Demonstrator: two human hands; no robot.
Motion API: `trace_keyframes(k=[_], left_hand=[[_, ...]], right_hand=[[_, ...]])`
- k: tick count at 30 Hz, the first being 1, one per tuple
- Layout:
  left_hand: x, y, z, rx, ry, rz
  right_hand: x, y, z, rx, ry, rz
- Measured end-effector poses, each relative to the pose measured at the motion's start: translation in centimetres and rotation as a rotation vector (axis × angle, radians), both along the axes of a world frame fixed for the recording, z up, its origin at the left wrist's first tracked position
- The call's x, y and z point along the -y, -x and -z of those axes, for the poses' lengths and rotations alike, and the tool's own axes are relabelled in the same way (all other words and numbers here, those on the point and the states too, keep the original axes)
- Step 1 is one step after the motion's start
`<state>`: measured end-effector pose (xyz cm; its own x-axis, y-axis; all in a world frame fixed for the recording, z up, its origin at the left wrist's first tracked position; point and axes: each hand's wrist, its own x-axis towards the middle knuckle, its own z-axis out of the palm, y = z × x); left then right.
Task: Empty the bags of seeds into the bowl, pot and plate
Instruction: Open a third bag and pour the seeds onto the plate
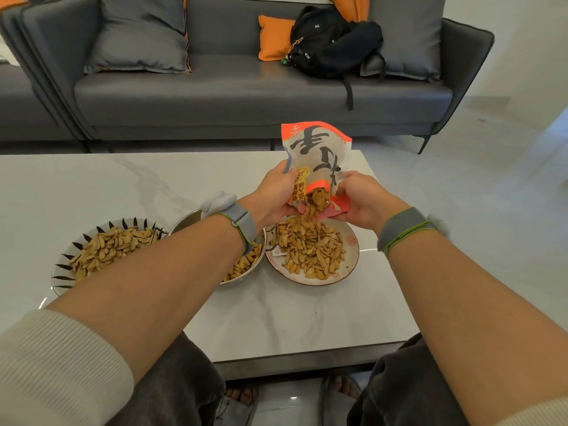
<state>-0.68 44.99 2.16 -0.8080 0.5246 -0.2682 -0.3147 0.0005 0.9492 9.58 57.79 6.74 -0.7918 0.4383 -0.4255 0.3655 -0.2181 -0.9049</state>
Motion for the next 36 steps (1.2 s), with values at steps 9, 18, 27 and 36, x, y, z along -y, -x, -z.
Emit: trace_keyframes(k=[9, 18, 27, 36], left_hand=[[-0.1, -0.1, 0.1, -0.046, 0.040, -0.008], [-0.1, -0.4, 0.0, -0.072, 0.069, -0.030], [0.0, -0.4, 0.1, -0.018, 0.103, -0.103], [0.1, -0.4, -0.3, -0.047, 0.120, -0.103]], right_hand=[[0.1, 0.3, 0.3, -0.003, -0.002, 0.033], [0.0, 0.4, 0.5, -0.011, 0.007, 0.008], [-0.3, 0.6, 0.9, 0.000, -0.003, 0.035], [-0.4, 0.7, 1.1, -0.016, -0.007, 0.029]])
